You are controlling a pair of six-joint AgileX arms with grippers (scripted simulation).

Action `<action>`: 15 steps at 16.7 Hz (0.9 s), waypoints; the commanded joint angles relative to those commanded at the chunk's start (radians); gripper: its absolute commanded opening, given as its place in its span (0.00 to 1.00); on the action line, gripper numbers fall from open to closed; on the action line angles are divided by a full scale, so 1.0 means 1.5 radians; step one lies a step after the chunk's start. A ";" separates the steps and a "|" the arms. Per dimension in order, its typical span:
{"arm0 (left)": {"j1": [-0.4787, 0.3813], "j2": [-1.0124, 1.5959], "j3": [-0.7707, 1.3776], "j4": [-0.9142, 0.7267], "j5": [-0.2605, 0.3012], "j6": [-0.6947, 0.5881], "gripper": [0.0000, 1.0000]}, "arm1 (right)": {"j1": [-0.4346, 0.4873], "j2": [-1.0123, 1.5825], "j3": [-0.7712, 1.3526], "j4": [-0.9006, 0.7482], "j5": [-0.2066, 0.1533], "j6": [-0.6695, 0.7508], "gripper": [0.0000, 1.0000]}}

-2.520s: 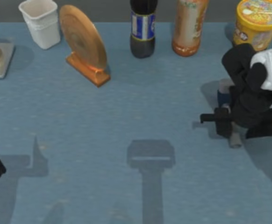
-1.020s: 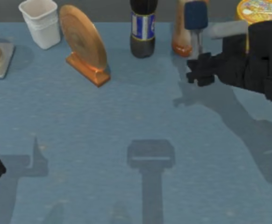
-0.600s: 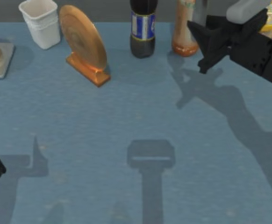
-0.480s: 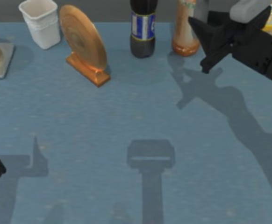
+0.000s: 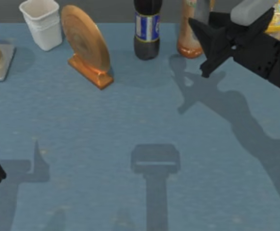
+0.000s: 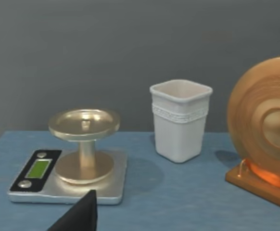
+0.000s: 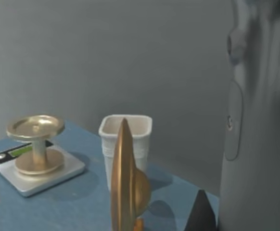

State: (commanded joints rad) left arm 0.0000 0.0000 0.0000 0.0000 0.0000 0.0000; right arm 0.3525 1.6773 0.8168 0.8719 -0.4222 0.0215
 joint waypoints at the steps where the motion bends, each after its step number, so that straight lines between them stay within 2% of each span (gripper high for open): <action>1: 0.000 0.000 0.000 0.000 0.000 0.000 1.00 | 0.020 -0.006 -0.004 0.000 0.019 0.001 0.00; 6: 0.000 0.000 0.000 0.000 0.000 0.000 1.00 | 0.142 -0.043 -0.028 -0.001 0.138 0.005 0.00; 8: 0.000 0.000 0.000 0.000 0.000 0.000 1.00 | 0.175 -0.054 -0.034 -0.001 0.171 0.006 0.00; 9: 0.000 0.000 0.000 0.000 0.000 0.000 1.00 | 0.182 -0.057 -0.036 -0.001 0.177 0.006 0.00; 15: 0.000 0.000 0.000 0.000 0.000 0.000 1.00 | 0.181 -0.055 -0.034 -0.001 0.176 0.007 0.00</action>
State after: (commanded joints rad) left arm 0.0000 0.0000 0.0000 0.0000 0.0000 0.0000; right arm 0.6237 1.5947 0.7652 0.8711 -0.1580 0.0314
